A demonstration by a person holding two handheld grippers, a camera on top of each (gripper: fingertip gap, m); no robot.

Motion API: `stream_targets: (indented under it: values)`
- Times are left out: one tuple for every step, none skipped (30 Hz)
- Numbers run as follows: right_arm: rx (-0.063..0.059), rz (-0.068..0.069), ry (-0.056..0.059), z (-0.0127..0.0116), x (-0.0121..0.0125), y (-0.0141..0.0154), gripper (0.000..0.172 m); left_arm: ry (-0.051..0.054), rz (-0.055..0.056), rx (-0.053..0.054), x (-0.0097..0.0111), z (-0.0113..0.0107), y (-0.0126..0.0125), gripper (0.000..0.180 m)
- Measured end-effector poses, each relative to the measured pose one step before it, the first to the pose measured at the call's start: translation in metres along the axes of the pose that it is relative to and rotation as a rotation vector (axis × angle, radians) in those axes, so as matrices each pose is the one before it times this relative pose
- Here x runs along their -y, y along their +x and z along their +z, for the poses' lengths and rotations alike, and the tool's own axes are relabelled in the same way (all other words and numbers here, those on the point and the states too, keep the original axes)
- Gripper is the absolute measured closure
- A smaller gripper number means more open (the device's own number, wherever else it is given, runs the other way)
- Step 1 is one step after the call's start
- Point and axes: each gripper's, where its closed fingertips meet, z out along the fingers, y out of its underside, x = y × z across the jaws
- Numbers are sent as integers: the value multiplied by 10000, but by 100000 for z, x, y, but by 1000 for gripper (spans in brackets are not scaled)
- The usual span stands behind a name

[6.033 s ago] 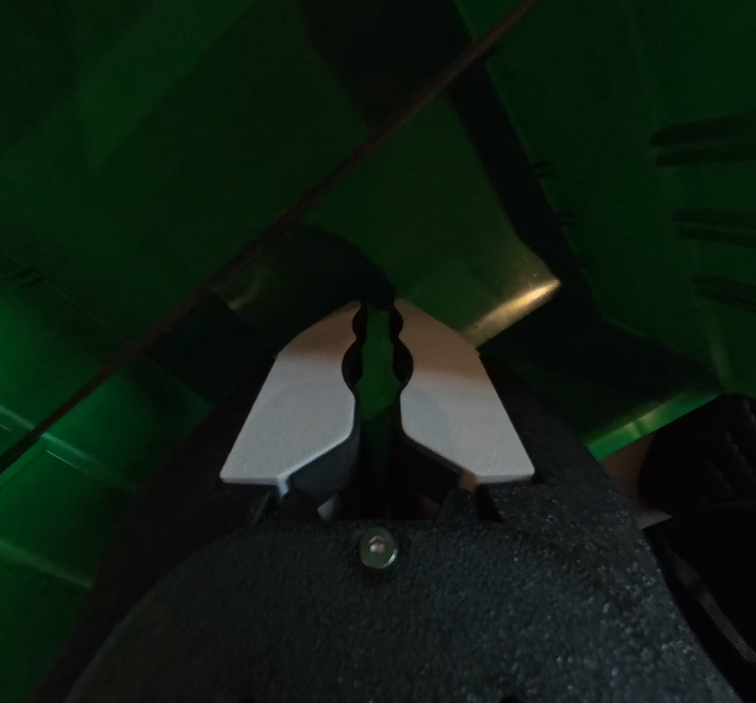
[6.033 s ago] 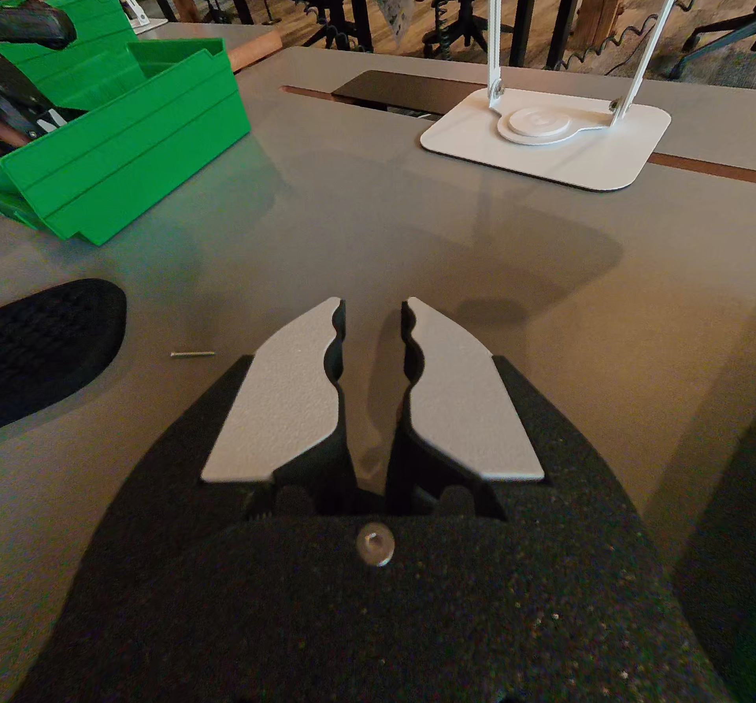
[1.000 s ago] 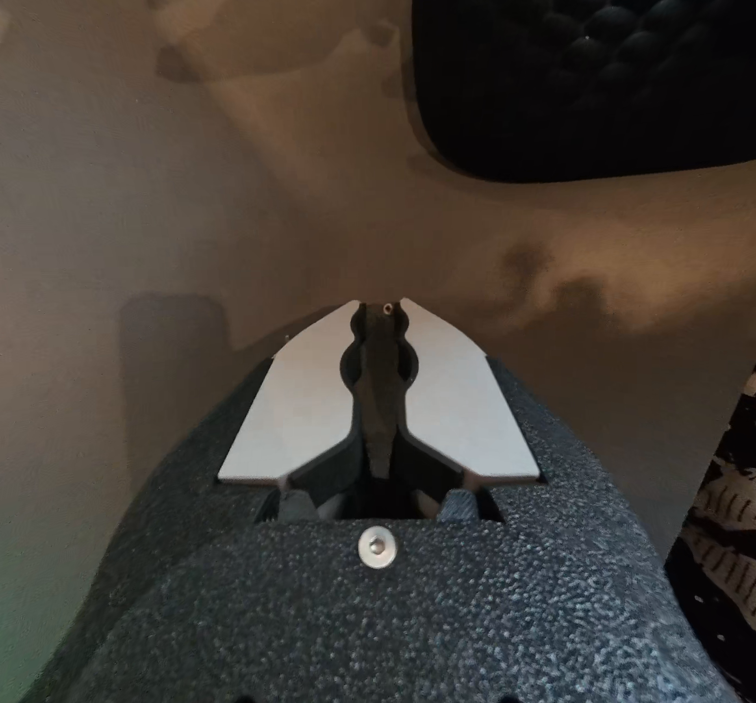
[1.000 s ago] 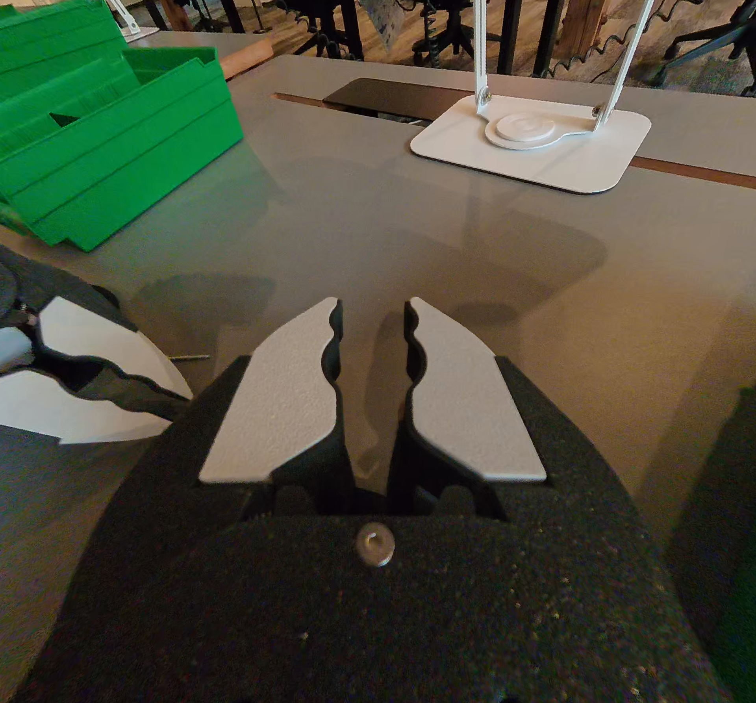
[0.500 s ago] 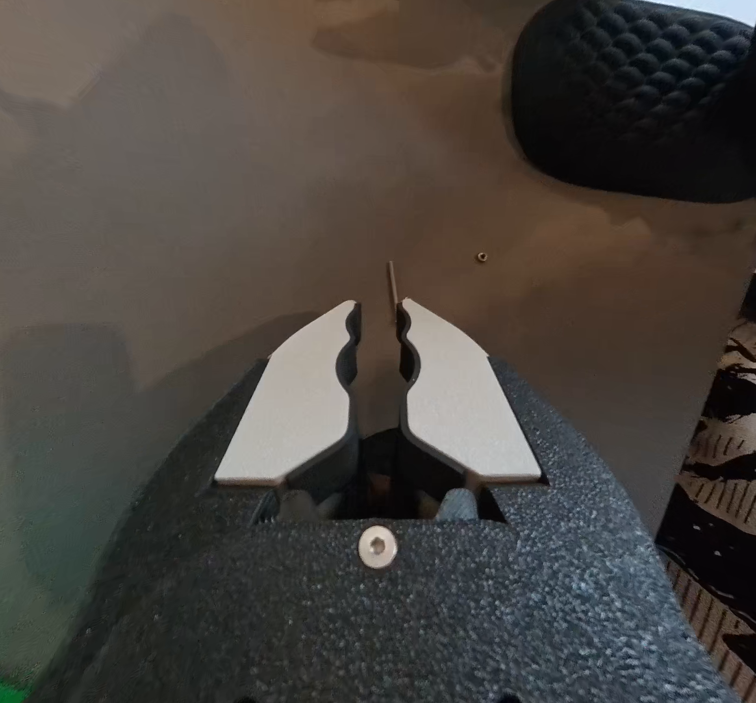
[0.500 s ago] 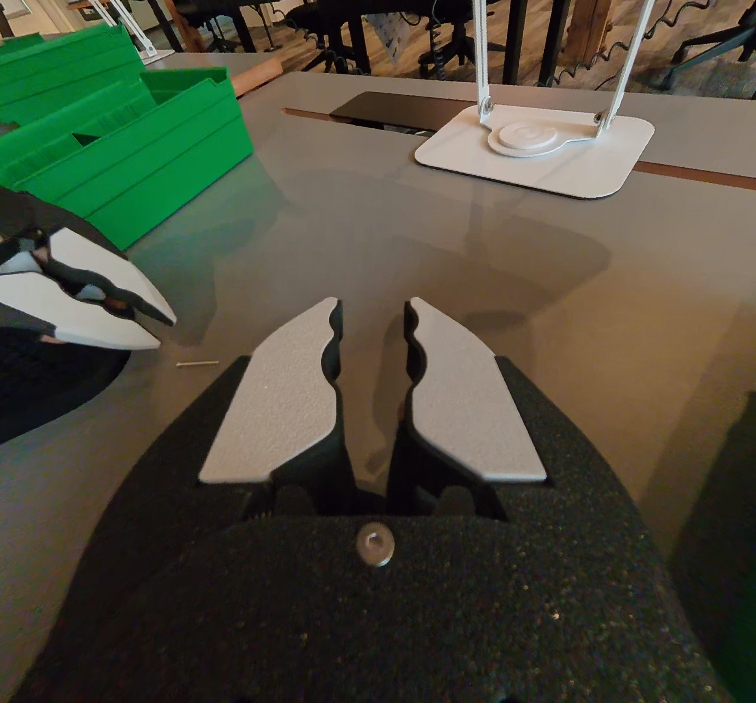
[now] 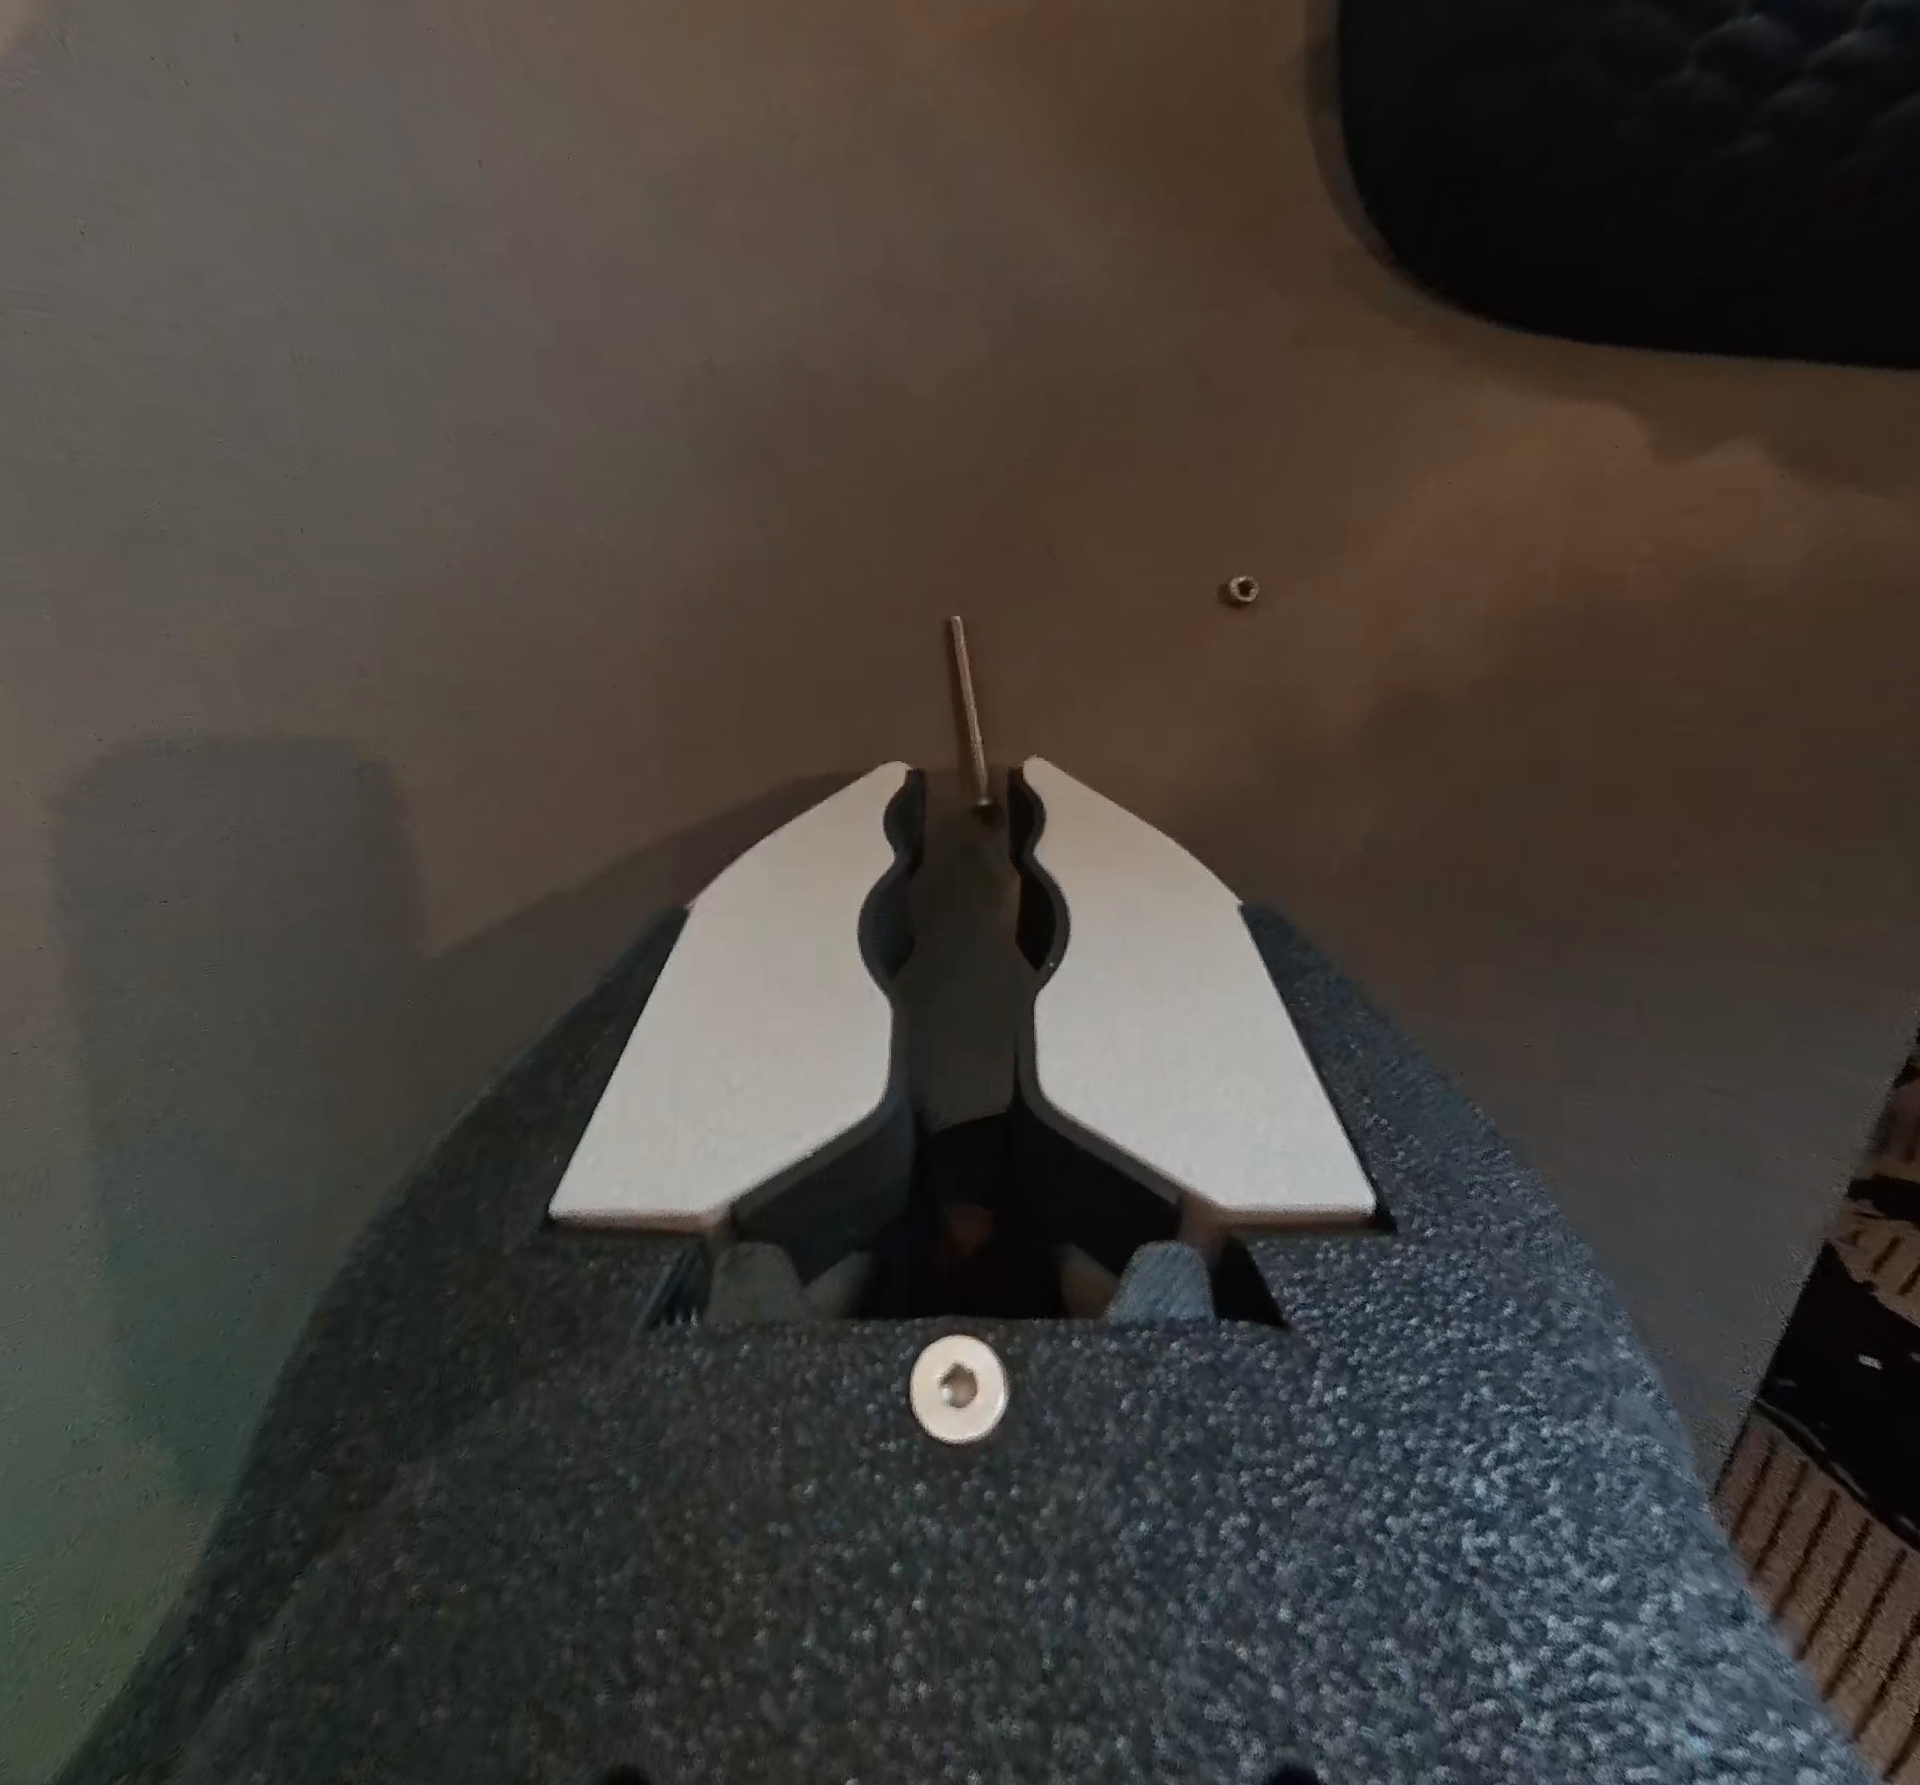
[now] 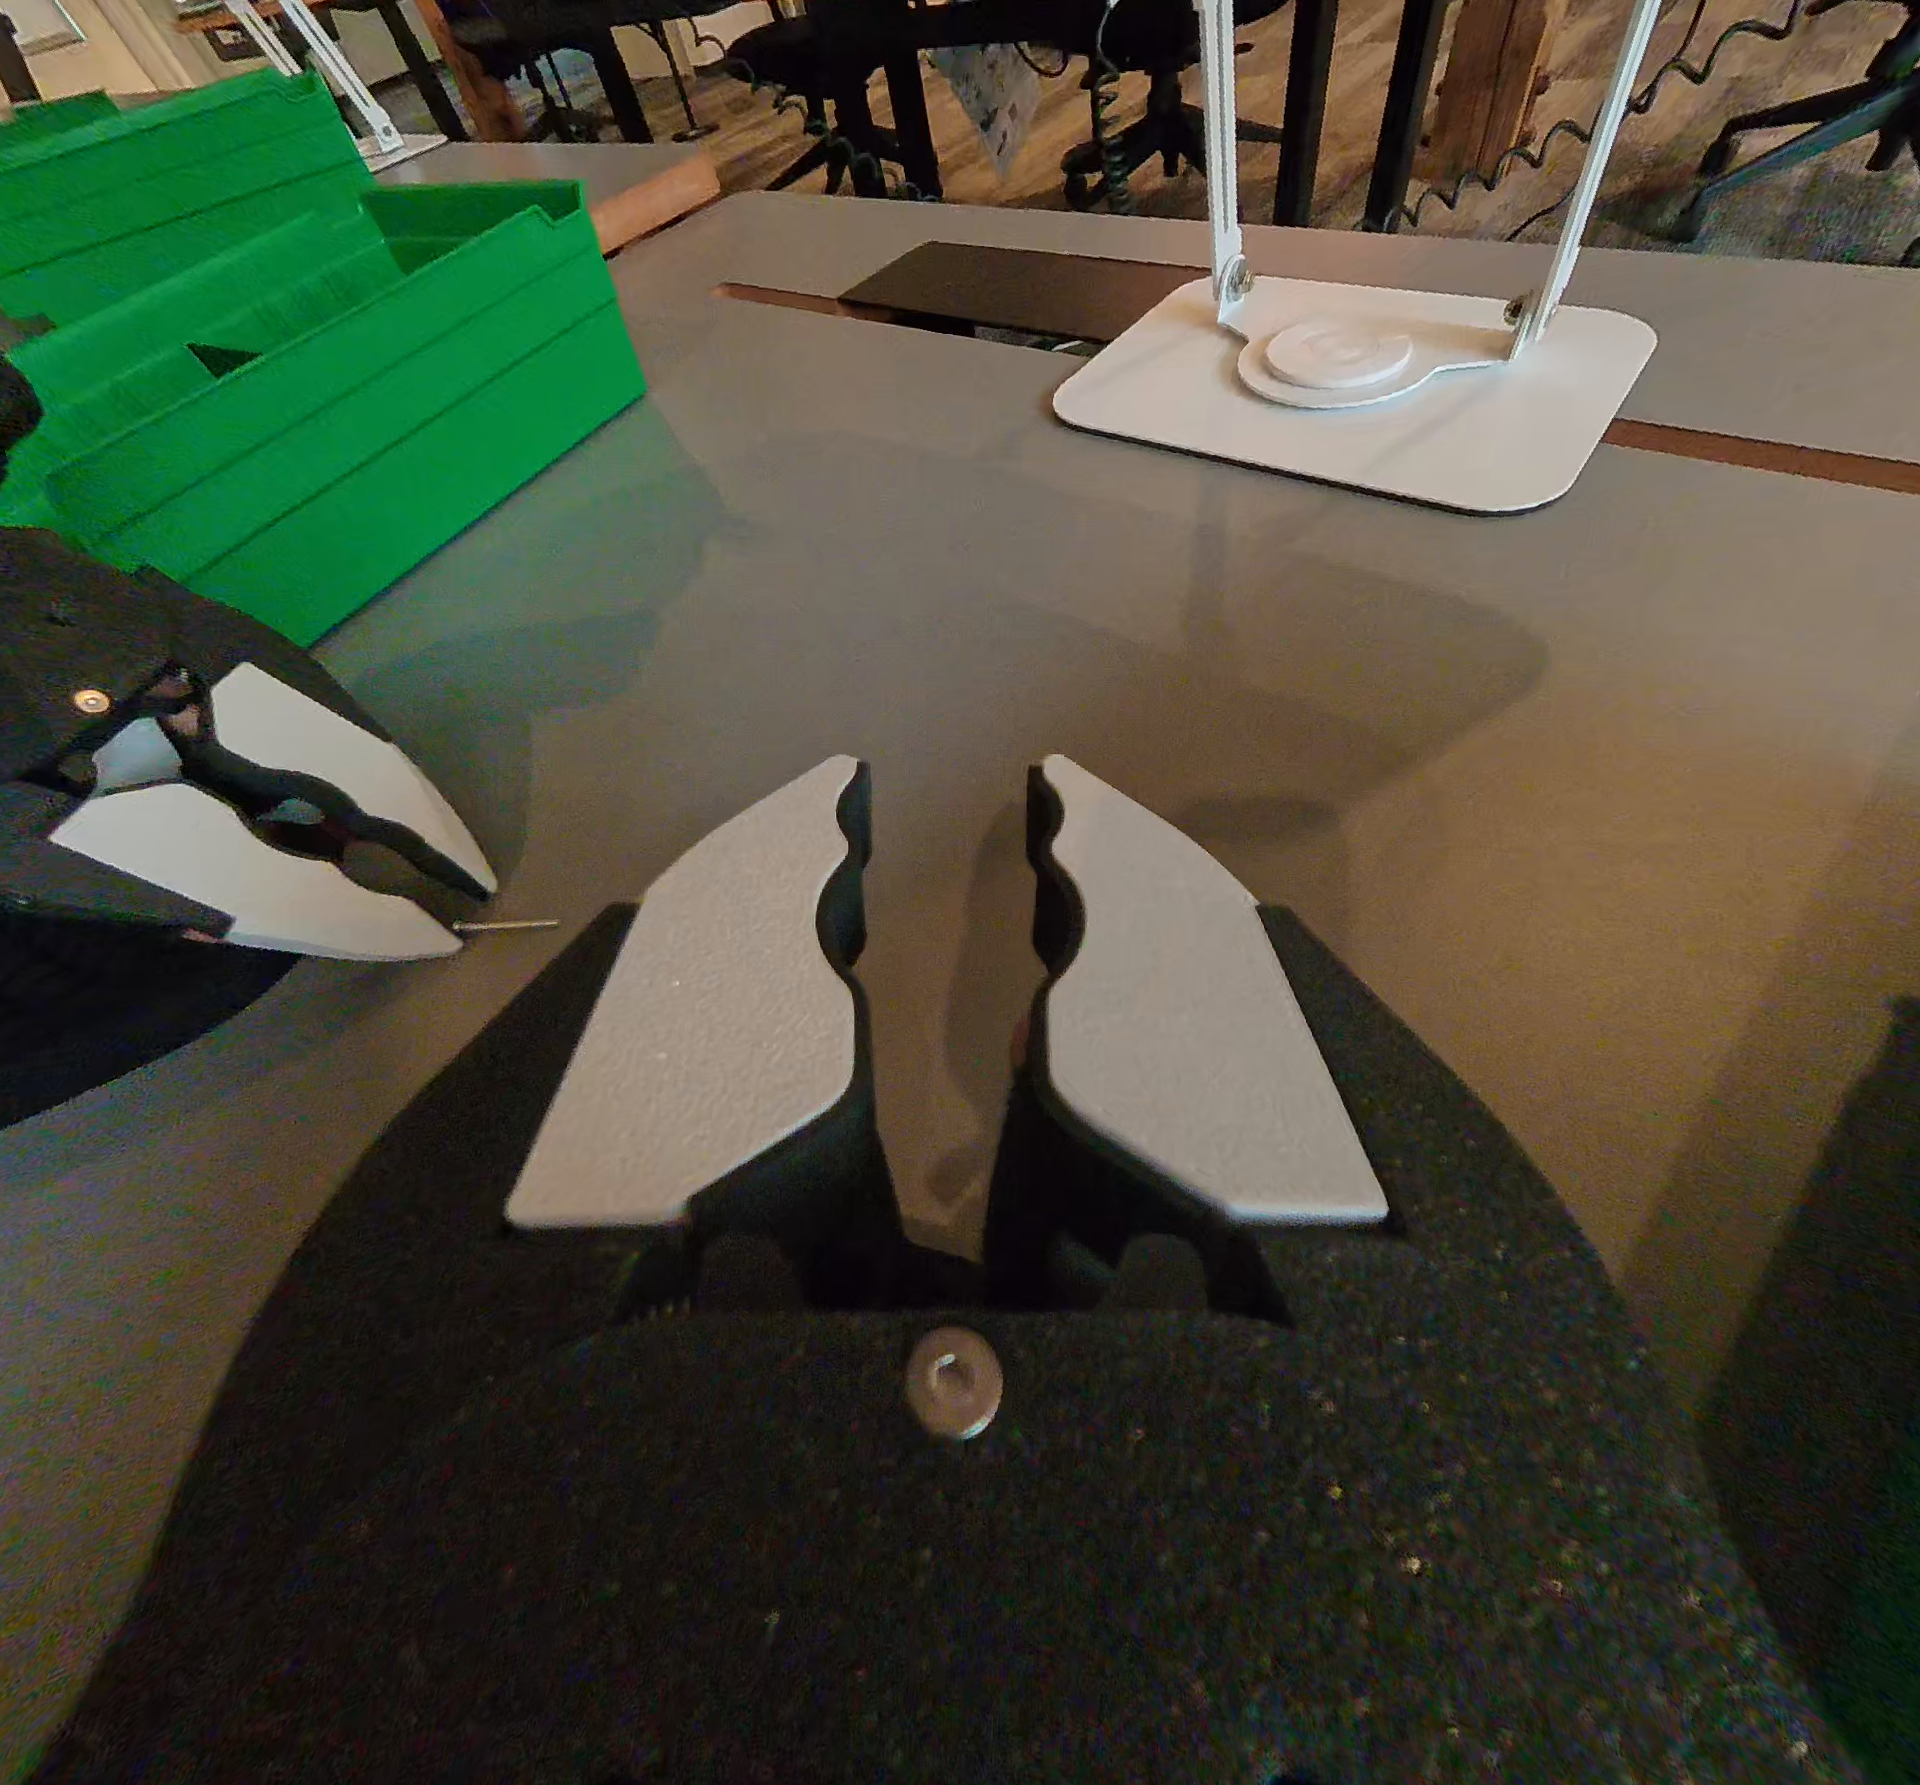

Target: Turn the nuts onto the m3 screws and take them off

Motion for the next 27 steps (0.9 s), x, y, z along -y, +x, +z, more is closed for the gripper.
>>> stream_targets:
  values:
    - [11,-9,4,8,12,-40,144,-13,-17,1,-20,24,-6,165]
    - [5,-21,-9,7,-14,-30,144,-12,-8,23,-23,-14,-28,166]
    - [-8,-21,-10,15,-31,4,144,-35,34,62,-77,-20,-50,168]
    - [-17,5,-29,21,-63,33,144,-36,76,65,-93,-29,-37,172]
    - [1,9,-11,22,-21,11,144,-18,75,31,-67,-27,18,175]
    - [5,11,1,28,-10,-9,144,24,45,33,-27,-20,17,176]
    - [5,-1,-31,45,-39,-11,144,85,28,47,21,11,-14,176]
    - [11,-29,-35,37,-44,-49,144,118,27,39,5,-9,-9,177]
    - [3,-32,-23,34,-45,-45,144,118,8,60,-10,-49,-69,177]
    - [15,-33,-18,28,-23,-77,144,166,-14,85,56,-130,-134,178]
    - [28,-34,-6,42,-7,-101,144,313,-30,59,293,-242,-119,178]
    - [27,-24,-7,46,-2,-80,144,440,-90,6,523,-408,-82,178]
    - [35,-11,-23,60,-42,-85,144,534,-104,-13,731,-532,-74,178]
    - [38,-5,-31,68,-48,-95,144,636,-74,-7,912,-625,-82,178]
    - [53,-18,-15,67,-2,-124,144,665,-98,-5,997,-672,-109,178]
    - [113,-28,23,76,78,-229,144,689,-102,14,1059,-692,-157,178]
    - [195,-28,78,75,191,-382,144,750,-45,-2,1167,-721,-130,179]
    - [278,3,125,90,301,-571,144,760,-46,-46,1200,-725,-63,178]
    - [351,45,160,64,452,-780,144,720,-131,-43,1198,-691,-75,179]
    - [460,19,212,42,641,-1096,144,682,-162,-54,1155,-648,-50,179]
    - [581,-44,301,78,813,-1431,143,662,-129,-83,1125,-620,23,179]
    - [641,-75,358,165,951,-1607,142,654,-148,-47,1114,-562,6,179]
    - [645,-67,343,293,965,-1644,140,605,-190,-92,1022,-493,65,179]
    - [615,-38,319,414,962,-1580,139,571,-224,-123,965,-433,115,179]
    - [550,12,286,534,902,-1458,138,541,-218,-140,903,-378,174,179]
    - [485,27,203,639,775,-1327,138,488,-186,-162,826,-316,236,179]
    - [428,-26,131,701,597,-1223,136,396,-168,-173,671,-250,289,179]
